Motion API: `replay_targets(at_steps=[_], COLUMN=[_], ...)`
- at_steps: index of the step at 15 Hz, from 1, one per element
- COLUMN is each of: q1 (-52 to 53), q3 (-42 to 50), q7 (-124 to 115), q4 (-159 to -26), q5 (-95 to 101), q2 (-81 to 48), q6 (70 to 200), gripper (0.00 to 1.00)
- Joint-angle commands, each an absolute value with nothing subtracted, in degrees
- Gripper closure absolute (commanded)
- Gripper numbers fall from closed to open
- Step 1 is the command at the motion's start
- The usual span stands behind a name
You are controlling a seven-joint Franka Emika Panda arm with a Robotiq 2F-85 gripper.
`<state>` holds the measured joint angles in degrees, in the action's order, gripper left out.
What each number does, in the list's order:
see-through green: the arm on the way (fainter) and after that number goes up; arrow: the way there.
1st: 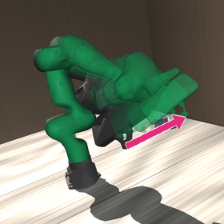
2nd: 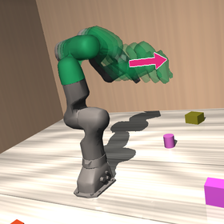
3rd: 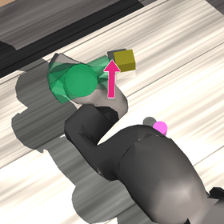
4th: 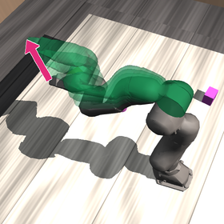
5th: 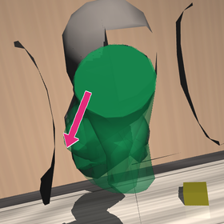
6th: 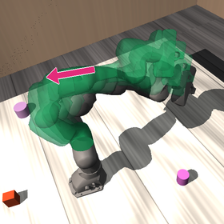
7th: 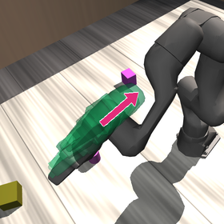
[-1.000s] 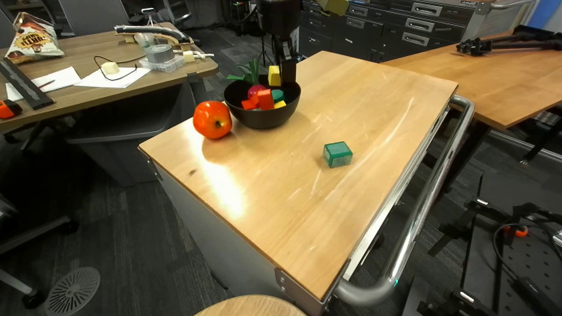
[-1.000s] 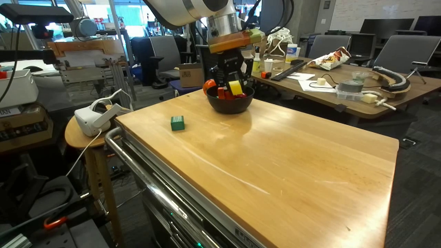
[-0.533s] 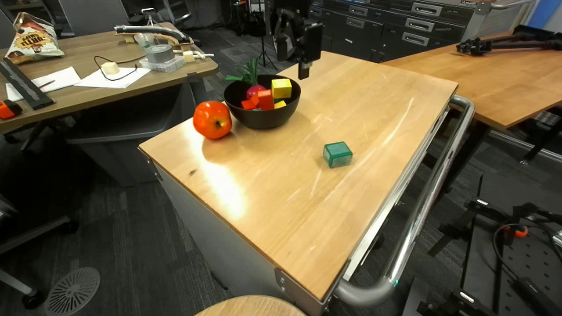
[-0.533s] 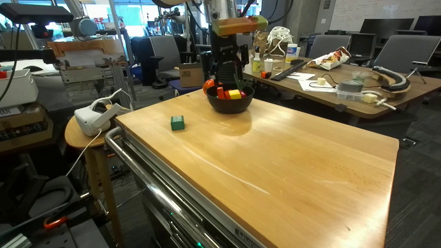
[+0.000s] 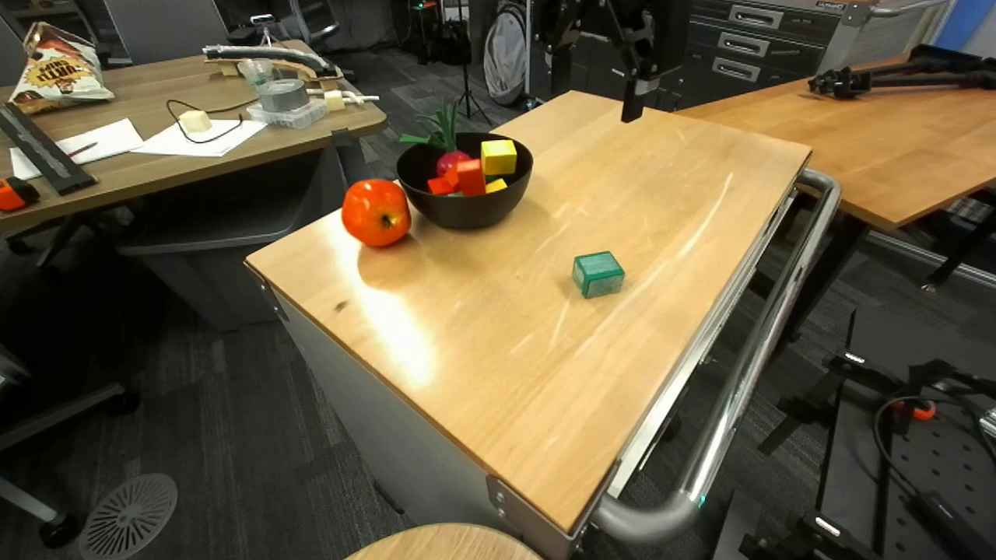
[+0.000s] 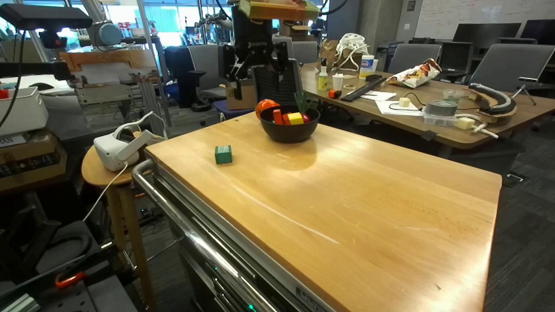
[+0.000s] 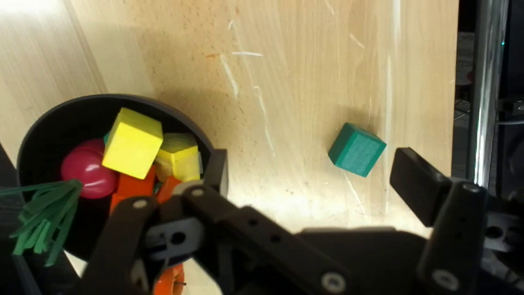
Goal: Move the apple backwards, place the radish and blocks inside the black bowl
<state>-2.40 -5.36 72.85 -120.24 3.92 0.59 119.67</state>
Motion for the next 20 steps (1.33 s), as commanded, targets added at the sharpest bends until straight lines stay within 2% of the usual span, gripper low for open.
replay_targets(at_steps=[1,7,12,16,20], q1=[-0.66,2.29,3.05,4.4,5.96], q3=[-4.04,-5.47,-4.8,-6.07,-7.4], q7=[71.74,49.06,50.42,47.0,45.3], q4=[-120.38,-129.9,-128.15,-128.43,-128.43], q5=[4.23,7.51,7.5,8.39,8.29], q2=[0.48,5.19,1.6,-1.2,-3.58], q6=[117.66,105.13,106.66,117.29,122.48], gripper=[0.0,0.0,0.0,0.0,0.0])
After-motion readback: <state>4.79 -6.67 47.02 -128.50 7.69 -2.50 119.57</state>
